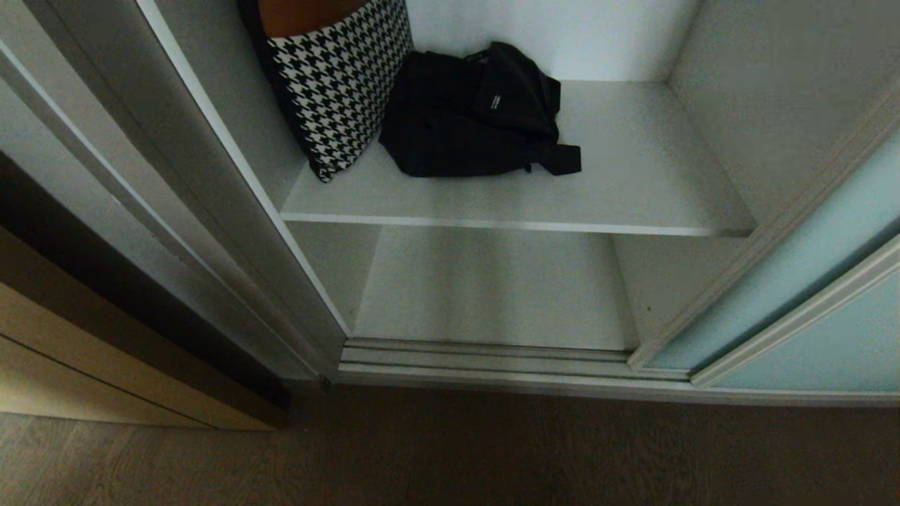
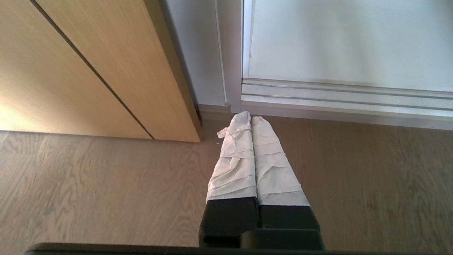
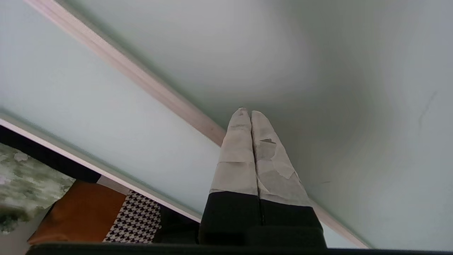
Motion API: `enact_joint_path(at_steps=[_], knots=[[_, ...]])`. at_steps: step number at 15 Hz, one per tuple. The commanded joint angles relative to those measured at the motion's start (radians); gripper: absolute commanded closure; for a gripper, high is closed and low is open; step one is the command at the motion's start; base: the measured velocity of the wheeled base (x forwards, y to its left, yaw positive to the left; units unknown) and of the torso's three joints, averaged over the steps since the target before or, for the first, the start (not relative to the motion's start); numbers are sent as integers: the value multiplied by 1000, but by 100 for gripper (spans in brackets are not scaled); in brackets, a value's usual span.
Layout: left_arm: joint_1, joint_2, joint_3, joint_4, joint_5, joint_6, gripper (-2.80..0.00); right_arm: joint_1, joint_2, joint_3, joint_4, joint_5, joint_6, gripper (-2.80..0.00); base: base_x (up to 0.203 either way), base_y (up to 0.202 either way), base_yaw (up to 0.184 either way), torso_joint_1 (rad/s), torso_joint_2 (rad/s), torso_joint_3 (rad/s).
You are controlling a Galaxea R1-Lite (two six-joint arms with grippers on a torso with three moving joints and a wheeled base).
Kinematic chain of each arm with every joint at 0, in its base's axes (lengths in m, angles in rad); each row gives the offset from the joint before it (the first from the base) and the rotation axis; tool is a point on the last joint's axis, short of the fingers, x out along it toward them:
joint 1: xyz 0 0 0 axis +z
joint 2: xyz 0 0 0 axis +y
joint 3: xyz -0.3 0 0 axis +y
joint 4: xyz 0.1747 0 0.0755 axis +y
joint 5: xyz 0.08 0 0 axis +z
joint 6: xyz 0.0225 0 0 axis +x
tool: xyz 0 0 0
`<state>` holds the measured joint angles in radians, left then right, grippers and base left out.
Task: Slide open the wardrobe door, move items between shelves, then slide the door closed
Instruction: Close the door
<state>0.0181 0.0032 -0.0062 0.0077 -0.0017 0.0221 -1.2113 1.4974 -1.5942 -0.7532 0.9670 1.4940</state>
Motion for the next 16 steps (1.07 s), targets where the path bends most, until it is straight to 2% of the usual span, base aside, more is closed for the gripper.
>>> enact_joint_path(at_steps=[1,8,16], knots=[[0,1,0,0,0,-1,0,2,-5,10,-5,9,8,0,0,0,0,0,0,0],[0,1,0,0,0,0,0,18,-3,46,1,16,8,0,0,0,0,0,0,0],[0,1,0,0,0,-1,0,130,-9,56,0,12,6,0,0,0,0,0,0,0]])
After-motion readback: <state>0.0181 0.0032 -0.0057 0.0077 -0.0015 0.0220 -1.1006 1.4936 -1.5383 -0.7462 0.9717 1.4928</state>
